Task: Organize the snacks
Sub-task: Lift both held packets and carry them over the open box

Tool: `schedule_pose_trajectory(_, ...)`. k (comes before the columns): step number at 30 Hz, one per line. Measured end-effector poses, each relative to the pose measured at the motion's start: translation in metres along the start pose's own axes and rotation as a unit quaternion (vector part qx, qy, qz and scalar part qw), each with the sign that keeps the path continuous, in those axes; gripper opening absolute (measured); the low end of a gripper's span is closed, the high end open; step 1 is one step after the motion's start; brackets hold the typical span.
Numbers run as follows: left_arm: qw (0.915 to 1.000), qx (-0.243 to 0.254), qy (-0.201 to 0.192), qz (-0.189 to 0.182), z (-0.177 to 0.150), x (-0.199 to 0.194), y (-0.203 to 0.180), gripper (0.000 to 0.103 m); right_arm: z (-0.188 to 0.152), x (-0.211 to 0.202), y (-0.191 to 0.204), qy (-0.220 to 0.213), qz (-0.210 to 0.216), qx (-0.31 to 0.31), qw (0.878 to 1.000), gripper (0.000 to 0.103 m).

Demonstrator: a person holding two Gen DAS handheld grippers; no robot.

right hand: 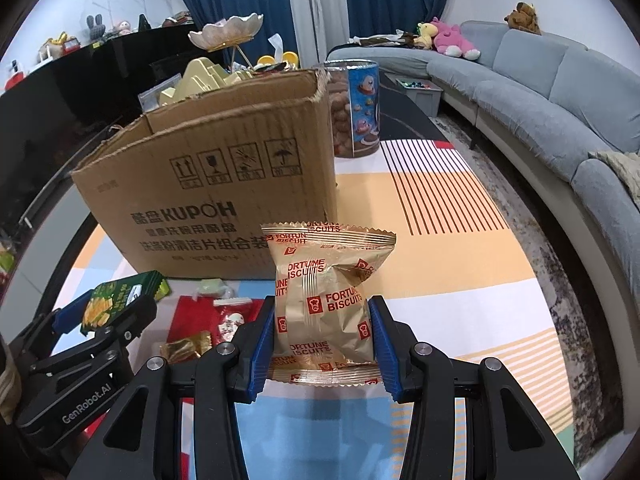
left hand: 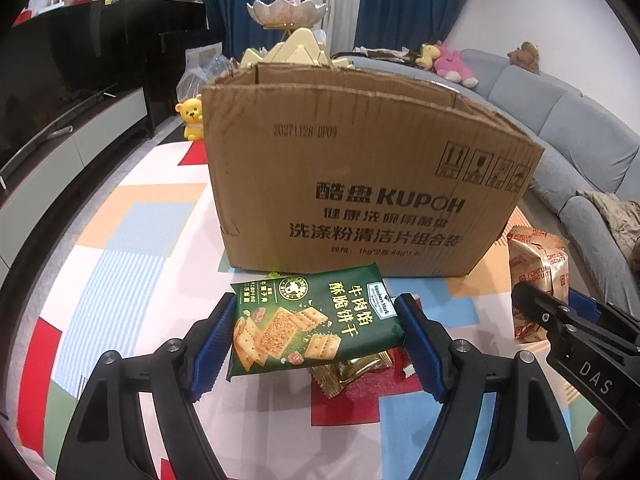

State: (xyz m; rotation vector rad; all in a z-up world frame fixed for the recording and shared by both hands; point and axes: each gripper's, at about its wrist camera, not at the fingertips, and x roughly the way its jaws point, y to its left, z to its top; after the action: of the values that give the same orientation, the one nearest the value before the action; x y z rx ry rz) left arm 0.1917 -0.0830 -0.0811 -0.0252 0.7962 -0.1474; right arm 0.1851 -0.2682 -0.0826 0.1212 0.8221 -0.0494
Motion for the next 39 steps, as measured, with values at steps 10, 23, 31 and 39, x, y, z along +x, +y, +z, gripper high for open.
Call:
schedule_pose_trajectory(10, 0.9998, 0.004, -0.017, -0.004, 0.007, -0.020, 0.001, 0.078, 0.004, -0.025, 0.009, -0.017, 0.005, -0.004, 1.000, 0.046)
schedule_pose_trajectory(23, 0.9988, 0.015, -0.046, -0.009, 0.022, -0.050, 0.000, 0.078, 0.015, -0.055, 0.018, -0.041, 0.011, -0.006, 0.999, 0.046)
schedule_pose_trajectory(31, 0.9978, 0.018, -0.063, -0.014, 0.035, -0.065, 0.003, 0.078, 0.027, -0.069, 0.027, -0.059, 0.017, -0.011, 0.998, 0.046)
schedule_pose_trajectory(39, 0.9959, 0.025, -0.085, -0.018, 0.051, -0.076, 0.001, 0.078, 0.037, -0.080, 0.033, -0.076, 0.019, -0.015, 0.997, 0.046)
